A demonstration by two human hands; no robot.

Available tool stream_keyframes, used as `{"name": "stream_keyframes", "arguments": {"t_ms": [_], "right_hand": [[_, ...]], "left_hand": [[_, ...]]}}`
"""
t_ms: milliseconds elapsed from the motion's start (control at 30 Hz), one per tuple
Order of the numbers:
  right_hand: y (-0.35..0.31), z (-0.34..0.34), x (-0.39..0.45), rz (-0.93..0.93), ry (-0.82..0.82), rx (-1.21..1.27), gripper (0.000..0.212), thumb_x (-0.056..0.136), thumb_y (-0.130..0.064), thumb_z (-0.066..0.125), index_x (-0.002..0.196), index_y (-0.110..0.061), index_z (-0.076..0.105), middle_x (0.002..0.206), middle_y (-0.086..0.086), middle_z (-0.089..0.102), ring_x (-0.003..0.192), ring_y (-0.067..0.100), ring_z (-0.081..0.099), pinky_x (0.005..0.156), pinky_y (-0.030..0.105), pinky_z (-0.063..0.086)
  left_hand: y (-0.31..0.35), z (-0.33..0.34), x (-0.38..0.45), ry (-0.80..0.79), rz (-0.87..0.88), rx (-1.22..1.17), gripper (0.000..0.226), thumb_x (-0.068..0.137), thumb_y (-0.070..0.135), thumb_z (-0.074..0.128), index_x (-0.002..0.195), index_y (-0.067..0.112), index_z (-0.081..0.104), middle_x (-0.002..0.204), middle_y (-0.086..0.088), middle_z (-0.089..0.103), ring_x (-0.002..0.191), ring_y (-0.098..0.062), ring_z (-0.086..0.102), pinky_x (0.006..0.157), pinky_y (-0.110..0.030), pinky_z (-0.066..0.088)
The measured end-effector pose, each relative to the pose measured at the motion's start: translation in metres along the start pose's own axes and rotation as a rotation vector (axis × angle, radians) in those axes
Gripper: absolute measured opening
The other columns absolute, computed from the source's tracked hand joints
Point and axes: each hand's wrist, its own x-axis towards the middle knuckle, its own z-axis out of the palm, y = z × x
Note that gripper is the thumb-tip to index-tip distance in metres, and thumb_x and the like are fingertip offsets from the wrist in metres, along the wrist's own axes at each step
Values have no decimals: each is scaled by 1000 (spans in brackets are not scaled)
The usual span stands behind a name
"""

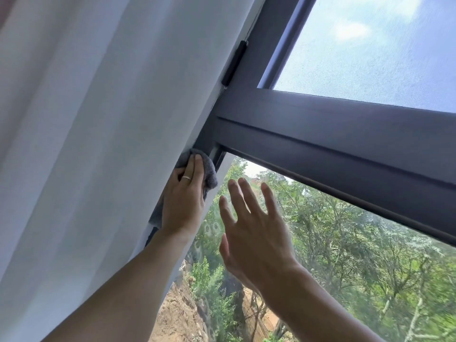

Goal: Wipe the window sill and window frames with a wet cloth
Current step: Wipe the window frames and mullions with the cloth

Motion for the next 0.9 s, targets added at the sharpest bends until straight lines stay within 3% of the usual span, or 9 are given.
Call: {"name": "stream_keyframes", "arguments": {"t_ms": [67,167,300,467,567,700,900], "right_hand": [[2,1,1,22,6,19,75,82,-50,61,143,-9,48,157,22,27,147,37,23,118,58,0],[9,8,-2,41,49,86,75,71,-47,72,133,-6,59,149,22,41,141,36,36,117,55,10],[18,12,-17,32,108,100,73,77,-47,59,136,-3,56,152,23,36,143,36,31,119,54,8],[29,10,-27,48,139,117,72,77,-48,55,133,-3,58,150,23,38,141,38,34,119,54,5],[28,11,-25,48,162,144,73,74,-49,55,131,-3,60,149,24,40,141,39,36,118,55,8],[29,10,-24,48,176,139,70,74,-46,57,129,-4,62,147,22,43,139,38,38,117,53,12],[35,3,-26,22,135,64,71,68,-46,78,124,-4,66,142,24,50,136,38,43,114,59,27]], "left_hand": [[8,1,26,34,34,-9,55,90,11,57,141,-3,44,139,-19,54,105,-41,53,90,-55,52],[23,3,62,79,19,-57,54,91,17,43,142,-2,44,140,-16,54,105,-40,55,93,-53,51],[17,6,48,87,42,-97,50,94,8,53,143,1,44,141,-14,53,113,-36,51,98,-51,48],[17,-8,25,-4,159,-136,53,97,23,43,146,4,39,146,-15,48,131,-37,45,106,-53,42],[36,-12,46,-37,73,-261,68,96,16,54,152,0,19,151,-19,38,141,-30,36,111,-41,38],[37,-11,56,-75,-120,-289,66,99,15,49,153,1,15,159,-16,23,147,-29,23,117,-42,30],[67,-22,39,-73,184,-327,63,95,9,56,152,9,28,158,-2,30,148,-20,23,116,-34,25]]}}
